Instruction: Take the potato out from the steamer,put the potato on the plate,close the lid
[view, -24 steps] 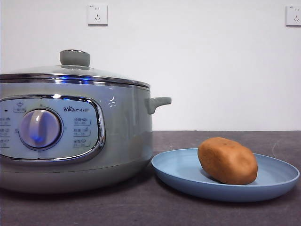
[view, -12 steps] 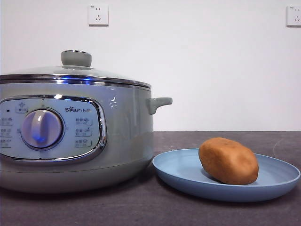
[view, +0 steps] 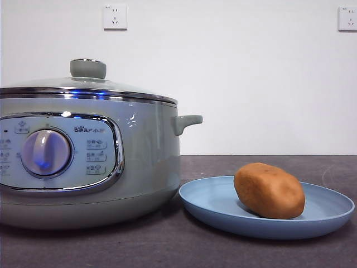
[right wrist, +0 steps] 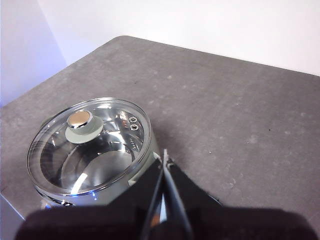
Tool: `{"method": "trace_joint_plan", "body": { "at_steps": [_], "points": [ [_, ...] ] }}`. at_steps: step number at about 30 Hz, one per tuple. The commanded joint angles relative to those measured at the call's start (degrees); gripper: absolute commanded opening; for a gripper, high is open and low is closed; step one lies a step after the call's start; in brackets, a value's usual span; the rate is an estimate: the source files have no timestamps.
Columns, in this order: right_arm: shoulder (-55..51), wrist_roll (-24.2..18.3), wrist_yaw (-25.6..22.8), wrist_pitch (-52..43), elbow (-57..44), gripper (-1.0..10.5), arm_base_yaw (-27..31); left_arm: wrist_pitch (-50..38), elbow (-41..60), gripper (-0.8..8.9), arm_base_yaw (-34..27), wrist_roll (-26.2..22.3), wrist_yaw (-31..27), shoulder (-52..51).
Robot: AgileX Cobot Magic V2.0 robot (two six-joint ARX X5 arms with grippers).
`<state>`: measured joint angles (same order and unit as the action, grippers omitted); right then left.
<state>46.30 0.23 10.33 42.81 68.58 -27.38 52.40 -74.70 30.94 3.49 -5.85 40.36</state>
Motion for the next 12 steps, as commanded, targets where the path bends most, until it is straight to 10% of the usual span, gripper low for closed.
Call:
{"method": "trace_joint_plan", "body": {
  "at_steps": [1,12],
  "points": [
    [-0.2,0.3,-0.2,-0.3,0.1,0.0,-0.1,0.1,0.0,-0.04,0.2,-0.3,-0.1,0.6],
    [-0.2,0.3,-0.2,-0.3,0.1,0.0,-0.1,0.2,0.0,-0.04,0.1,-0.2,0.0,3.7]
  ]
}}
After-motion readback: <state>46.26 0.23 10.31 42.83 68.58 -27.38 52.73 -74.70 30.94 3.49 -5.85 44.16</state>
